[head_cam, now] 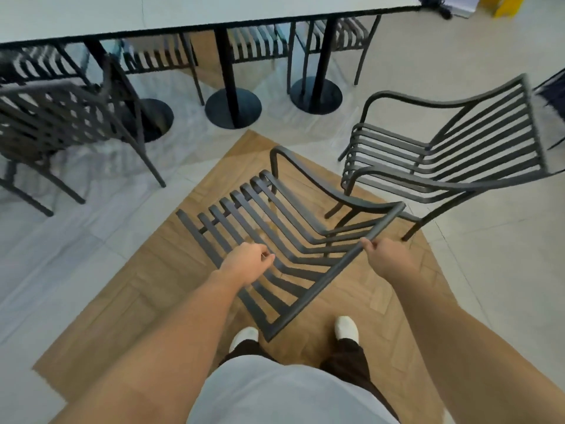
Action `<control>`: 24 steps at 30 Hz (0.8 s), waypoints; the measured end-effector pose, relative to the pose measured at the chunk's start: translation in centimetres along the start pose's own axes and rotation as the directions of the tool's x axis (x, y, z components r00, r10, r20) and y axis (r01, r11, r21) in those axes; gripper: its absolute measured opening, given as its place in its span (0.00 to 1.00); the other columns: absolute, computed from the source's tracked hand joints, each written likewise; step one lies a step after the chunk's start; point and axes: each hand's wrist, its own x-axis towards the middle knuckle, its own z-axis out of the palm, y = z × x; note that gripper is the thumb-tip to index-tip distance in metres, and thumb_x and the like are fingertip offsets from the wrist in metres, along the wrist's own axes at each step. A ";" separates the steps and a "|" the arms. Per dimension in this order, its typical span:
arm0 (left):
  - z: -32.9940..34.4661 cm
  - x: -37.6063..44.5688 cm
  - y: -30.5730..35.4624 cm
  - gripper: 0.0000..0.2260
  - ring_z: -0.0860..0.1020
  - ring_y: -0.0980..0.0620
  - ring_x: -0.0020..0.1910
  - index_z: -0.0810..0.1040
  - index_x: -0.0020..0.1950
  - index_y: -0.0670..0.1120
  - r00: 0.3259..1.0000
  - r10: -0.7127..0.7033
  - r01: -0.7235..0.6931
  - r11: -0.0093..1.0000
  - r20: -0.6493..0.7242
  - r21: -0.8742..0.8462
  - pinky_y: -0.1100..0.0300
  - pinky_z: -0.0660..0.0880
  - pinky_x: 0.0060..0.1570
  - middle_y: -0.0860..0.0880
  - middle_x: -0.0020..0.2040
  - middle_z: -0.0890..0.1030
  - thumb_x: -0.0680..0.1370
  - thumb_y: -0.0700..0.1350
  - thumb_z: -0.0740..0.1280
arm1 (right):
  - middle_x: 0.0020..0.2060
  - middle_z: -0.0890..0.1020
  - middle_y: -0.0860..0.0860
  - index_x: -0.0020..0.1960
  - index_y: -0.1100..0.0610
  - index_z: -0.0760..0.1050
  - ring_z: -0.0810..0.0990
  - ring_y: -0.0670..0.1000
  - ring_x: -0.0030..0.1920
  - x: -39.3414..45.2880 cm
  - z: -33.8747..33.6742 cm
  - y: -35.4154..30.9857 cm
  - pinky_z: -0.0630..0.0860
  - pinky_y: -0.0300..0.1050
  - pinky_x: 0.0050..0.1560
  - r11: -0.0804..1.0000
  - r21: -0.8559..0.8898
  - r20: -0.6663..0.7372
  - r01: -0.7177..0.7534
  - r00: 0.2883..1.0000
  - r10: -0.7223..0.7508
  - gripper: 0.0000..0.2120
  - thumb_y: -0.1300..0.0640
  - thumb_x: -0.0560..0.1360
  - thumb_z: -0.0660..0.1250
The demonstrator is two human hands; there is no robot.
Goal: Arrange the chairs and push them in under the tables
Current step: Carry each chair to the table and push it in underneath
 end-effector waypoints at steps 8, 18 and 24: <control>6.6 -2.5 10.0 0.17 0.81 0.57 0.44 0.82 0.62 0.50 0.898 -0.399 0.292 0.855 -0.184 -0.428 0.58 0.79 0.44 0.55 0.48 0.84 0.84 0.60 0.61 | 0.43 0.78 0.54 0.60 0.59 0.78 0.76 0.52 0.41 5.7 -3.1 4.9 0.69 0.45 0.38 0.995 -0.037 0.146 0.092 0.986 -0.086 0.31 0.35 0.83 0.49; 15.2 -6.3 19.3 0.21 0.85 0.54 0.40 0.84 0.48 0.46 0.795 -0.607 0.271 0.367 -0.008 -0.890 0.46 0.81 0.55 0.50 0.39 0.87 0.83 0.61 0.62 | 0.45 0.84 0.56 0.45 0.56 0.74 0.84 0.57 0.47 9.7 -2.8 4.9 0.80 0.57 0.57 0.857 0.469 0.394 -0.215 0.919 0.015 0.26 0.33 0.80 0.56; 17.1 -6.0 18.0 0.40 0.82 0.45 0.59 0.75 0.69 0.37 0.639 -0.693 0.086 -0.366 0.333 -0.927 0.51 0.77 0.64 0.40 0.59 0.84 0.77 0.72 0.57 | 0.46 0.83 0.57 0.49 0.58 0.74 0.84 0.58 0.52 10.3 -1.6 4.2 0.80 0.55 0.59 0.728 0.570 0.519 -0.381 0.854 0.040 0.18 0.42 0.81 0.64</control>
